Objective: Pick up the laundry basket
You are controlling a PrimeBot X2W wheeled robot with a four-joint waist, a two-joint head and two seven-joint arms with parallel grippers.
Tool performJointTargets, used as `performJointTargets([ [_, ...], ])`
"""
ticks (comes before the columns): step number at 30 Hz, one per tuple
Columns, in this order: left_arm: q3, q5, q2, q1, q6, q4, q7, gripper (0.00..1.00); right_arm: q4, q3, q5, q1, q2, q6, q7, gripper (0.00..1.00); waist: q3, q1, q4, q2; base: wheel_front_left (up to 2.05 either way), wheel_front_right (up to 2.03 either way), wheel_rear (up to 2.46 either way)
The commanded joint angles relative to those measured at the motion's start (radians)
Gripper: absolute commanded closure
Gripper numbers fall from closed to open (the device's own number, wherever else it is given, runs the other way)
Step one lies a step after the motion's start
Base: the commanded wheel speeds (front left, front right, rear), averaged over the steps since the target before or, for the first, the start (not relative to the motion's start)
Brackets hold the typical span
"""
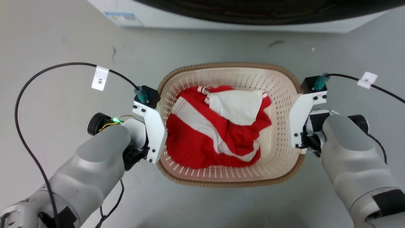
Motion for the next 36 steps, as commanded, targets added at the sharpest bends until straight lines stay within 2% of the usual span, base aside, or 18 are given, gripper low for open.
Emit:
performJointTargets([
  [1, -0.014, -0.011, 0.013, 0.011, -0.007, -0.020, 0.024, 1.00, -0.010, 0.030, 0.023, 0.017, 0.004, 0.000, 0.029, 1.00, -0.094, 0.0000, -0.025, -0.0001, 0.00, 0.00, 0.00],
  [8, -0.045, -0.078, 0.121, 0.040, -0.006, -0.119, 0.168, 1.00, -0.065, 0.165, 0.162, 0.047, -0.001, 0.001, 0.211, 1.00, -0.281, 0.0000, -0.062, -0.0001, 0.00, 0.00, 0.00],
  [17, -0.052, -0.145, 0.191, 0.094, -0.006, -0.199, 0.308, 1.00, -0.083, 0.251, 0.254, 0.072, -0.003, 0.001, 0.357, 1.00, -0.461, 0.0000, -0.070, -0.0001, 0.00, 0.00, 0.00],
  [24, -0.054, -0.185, 0.211, 0.120, -0.006, -0.221, 0.405, 1.00, -0.113, 0.318, 0.307, 0.099, -0.005, 0.001, 0.429, 1.00, -0.542, 0.0000, -0.071, -0.0001, 0.00, 0.00, 0.00],
  [36, -0.054, -0.232, 0.213, 0.185, -0.006, -0.210, 0.487, 1.00, -0.126, 0.389, 0.370, 0.158, -0.005, 0.001, 0.478, 1.00, -0.658, 0.0000, -0.079, -0.0001, 0.00, 0.00, 0.00],
])
